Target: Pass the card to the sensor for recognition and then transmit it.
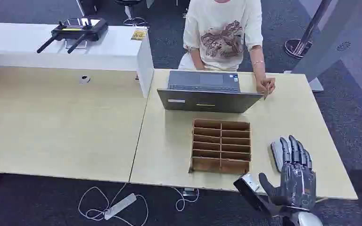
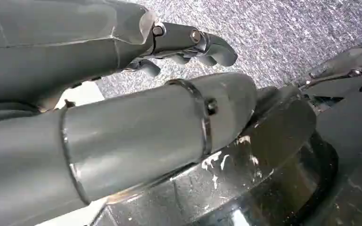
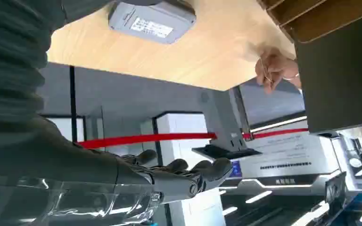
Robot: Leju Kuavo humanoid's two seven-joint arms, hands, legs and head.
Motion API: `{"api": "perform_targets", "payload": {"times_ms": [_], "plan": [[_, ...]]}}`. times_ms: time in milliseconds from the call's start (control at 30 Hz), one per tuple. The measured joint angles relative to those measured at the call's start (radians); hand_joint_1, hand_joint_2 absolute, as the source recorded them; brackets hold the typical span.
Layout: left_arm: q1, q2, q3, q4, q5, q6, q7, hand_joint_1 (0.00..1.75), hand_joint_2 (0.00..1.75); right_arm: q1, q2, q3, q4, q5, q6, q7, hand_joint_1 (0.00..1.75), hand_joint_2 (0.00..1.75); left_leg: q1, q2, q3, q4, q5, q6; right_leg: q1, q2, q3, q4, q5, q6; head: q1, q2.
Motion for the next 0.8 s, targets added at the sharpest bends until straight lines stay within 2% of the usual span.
{"api": "perform_targets", "payload": {"times_ms": [100, 167, 200, 267, 300, 333, 400, 533, 800], "plan": [[0.000, 0.000, 0.000, 0.000, 0.005, 0.000, 0.000, 0.00, 0.00, -0.008, -0.010, 0.011, 0.004, 0.002, -0.007, 0.002, 0.00, 1.75, 0.000, 0.000, 0.000, 0.000, 0.000, 0.000, 0.000, 0.000, 0.000, 0.000, 0.000, 0.000, 0.000, 0.000], [0.000, 0.000, 0.000, 0.000, 0.011, -0.001, 0.000, 0.00, 0.00, -0.017, -0.014, 0.019, 0.011, -0.064, -0.008, -0.026, 0.00, 1.75, 0.000, 0.000, 0.000, 0.000, 0.000, 0.000, 0.000, 0.000, 0.000, 0.000, 0.000, 0.000, 0.000, 0.000], [0.000, 0.000, 0.000, 0.000, 0.011, -0.002, 0.000, 0.00, 0.00, -0.026, -0.015, 0.020, 0.015, -0.143, 0.012, -0.069, 0.00, 1.75, 0.000, 0.000, 0.000, 0.000, 0.000, 0.000, 0.000, 0.000, 0.000, 0.000, 0.000, 0.000, 0.000, 0.000], [0.000, 0.000, -0.002, 0.000, 0.011, -0.003, 0.000, 0.00, 0.00, -0.054, -0.015, 0.020, 0.031, -0.453, 0.060, -0.172, 0.00, 1.75, 0.000, 0.001, 0.001, 0.000, 0.000, 0.000, 0.000, 0.001, 0.000, 0.000, 0.000, 0.000, 0.000, 0.000], [0.000, 0.000, -0.003, 0.000, 0.010, -0.004, -0.001, 0.00, 0.00, -0.070, -0.015, 0.019, 0.040, -0.596, 0.076, -0.200, 0.00, 1.75, 0.000, 0.000, 0.001, 0.000, 0.000, 0.000, 0.000, 0.000, 0.000, 0.000, 0.000, 0.000, 0.000, 0.000], [0.000, 0.000, -0.005, 0.000, 0.010, -0.005, -0.001, 0.00, 0.00, -0.088, -0.016, 0.015, 0.053, -0.694, 0.087, -0.220, 0.00, 1.75, 0.000, 0.000, 0.001, 0.000, 0.000, 0.000, 0.000, 0.000, 0.000, 0.000, 0.000, 0.000, 0.000, 0.000], [0.000, 0.001, -0.011, 0.000, 0.009, -0.005, -0.003, 0.00, 0.00, -0.124, -0.021, 0.003, 0.080, -0.789, 0.112, -0.240, 0.00, 1.75, 0.000, 0.001, 0.001, 0.000, 0.000, 0.000, 0.000, 0.001, 0.001, 0.000, 0.000, 0.000, 0.000, 0.000], [-0.001, 0.002, -0.022, 0.000, -0.004, -0.007, -0.004, 0.00, 0.00, -0.188, -0.047, -0.008, 0.136, -0.845, 0.125, -0.263, 0.00, 1.75, 0.000, 0.001, 0.001, 0.000, 0.000, 0.000, 0.000, 0.000, 0.001, 0.000, 0.001, 0.000, 0.000, 0.000], [-0.004, 0.006, -0.040, 0.000, -0.006, -0.020, -0.015, 0.00, 0.00, -0.318, -0.096, 0.007, 0.180, -0.764, 0.098, -0.238, 0.00, 1.75, 0.000, 0.001, 0.001, 0.000, 0.000, 0.000, 0.000, 0.001, 0.001, 0.000, 0.001, 0.000, 0.000, 0.000]]}}
